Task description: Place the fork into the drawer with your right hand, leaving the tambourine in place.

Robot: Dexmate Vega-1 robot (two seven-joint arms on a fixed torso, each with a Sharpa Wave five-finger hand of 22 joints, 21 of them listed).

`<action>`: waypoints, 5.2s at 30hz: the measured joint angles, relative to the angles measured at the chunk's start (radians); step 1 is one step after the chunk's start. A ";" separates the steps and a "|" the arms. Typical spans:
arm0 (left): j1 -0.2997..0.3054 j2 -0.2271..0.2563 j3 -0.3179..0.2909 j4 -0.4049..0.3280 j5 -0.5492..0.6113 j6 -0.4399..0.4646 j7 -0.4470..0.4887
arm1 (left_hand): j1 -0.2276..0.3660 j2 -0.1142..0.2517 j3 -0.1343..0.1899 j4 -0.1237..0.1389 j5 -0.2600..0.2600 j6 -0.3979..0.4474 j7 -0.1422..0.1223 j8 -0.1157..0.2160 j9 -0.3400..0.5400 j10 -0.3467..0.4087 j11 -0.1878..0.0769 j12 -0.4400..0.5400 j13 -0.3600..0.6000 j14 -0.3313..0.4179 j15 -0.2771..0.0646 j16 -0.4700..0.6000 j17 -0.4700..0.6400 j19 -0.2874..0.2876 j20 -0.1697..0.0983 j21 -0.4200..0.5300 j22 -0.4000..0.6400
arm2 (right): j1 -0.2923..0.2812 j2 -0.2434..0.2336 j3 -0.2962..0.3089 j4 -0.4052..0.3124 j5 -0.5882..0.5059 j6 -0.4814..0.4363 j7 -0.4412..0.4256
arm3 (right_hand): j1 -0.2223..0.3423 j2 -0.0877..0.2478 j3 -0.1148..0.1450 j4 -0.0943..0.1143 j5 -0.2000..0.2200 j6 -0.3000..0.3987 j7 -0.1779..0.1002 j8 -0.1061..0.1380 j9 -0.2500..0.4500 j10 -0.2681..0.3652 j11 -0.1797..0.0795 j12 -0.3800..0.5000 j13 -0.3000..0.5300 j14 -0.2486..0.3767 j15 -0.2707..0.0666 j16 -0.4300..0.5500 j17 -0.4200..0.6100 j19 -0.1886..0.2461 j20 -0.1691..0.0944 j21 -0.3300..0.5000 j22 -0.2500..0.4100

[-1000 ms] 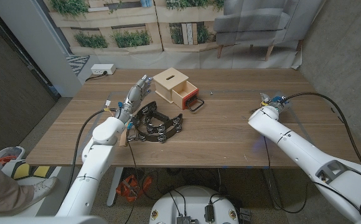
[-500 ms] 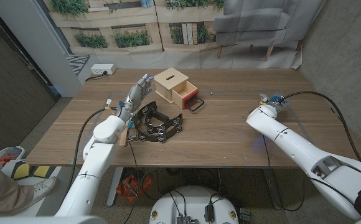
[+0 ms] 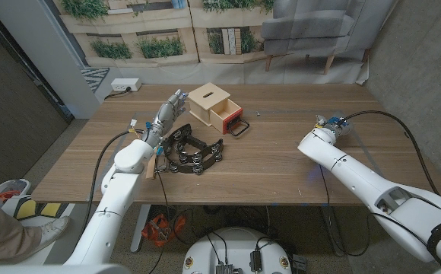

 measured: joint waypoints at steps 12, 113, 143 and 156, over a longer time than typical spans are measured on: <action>0.010 -0.001 -0.004 -0.010 -0.002 0.000 0.001 | 0.000 0.000 0.000 0.000 0.000 0.000 0.000 0.000 0.000 0.000 0.000 0.000 0.000 0.000 0.000 0.000 0.000 0.000 0.000 0.001 0.000 | 0.012 0.016 0.000 0.032 0.000 0.000 -0.007 | 0.004 0.004 0.000 -0.008 0.000 0.000 0.000 -0.008 0.000 0.000 0.000 0.000 0.000 0.000 0.000 0.000 0.000 0.005 -0.005 0.000 0.000; 0.047 0.006 -0.013 -0.091 -0.001 0.011 0.002 | 0.000 0.000 -0.004 -0.004 0.000 0.000 0.000 0.000 0.000 0.011 0.000 0.009 0.000 0.000 0.000 0.004 0.000 0.000 0.000 0.007 0.000 | 0.101 0.113 -0.037 0.284 -0.009 0.023 -0.046 | 0.137 0.047 0.017 -0.042 0.000 -0.017 -0.005 -0.040 0.002 -0.036 -0.007 -0.022 0.009 -0.045 0.005 -0.023 0.035 0.001 -0.009 -0.018 0.003; 0.066 0.003 -0.022 -0.101 -0.004 0.005 0.009 | 0.000 0.000 -0.004 -0.004 0.000 0.000 0.000 0.000 0.000 0.011 0.000 0.009 0.000 0.000 0.000 0.004 0.000 0.000 0.000 0.007 0.000 | 0.139 0.163 -0.092 0.398 -0.061 0.024 -0.094 | 0.334 0.088 0.065 -0.065 -0.008 0.097 -0.058 -0.014 0.007 0.081 -0.045 0.045 0.027 0.008 0.001 -0.006 0.051 0.055 -0.063 -0.004 0.005; 0.069 -0.001 -0.022 -0.101 -0.004 0.000 0.012 | 0.000 0.000 -0.004 -0.004 0.000 0.000 0.000 0.000 0.000 0.011 0.000 0.009 0.002 0.000 0.000 0.004 0.000 0.000 0.000 0.007 0.000 | 0.141 0.180 -0.083 0.426 -0.062 0.029 -0.126 | 0.429 0.103 0.085 -0.065 -0.016 0.165 -0.075 0.000 0.007 0.140 -0.065 0.076 0.027 0.039 -0.004 0.011 0.068 0.073 -0.080 0.000 0.005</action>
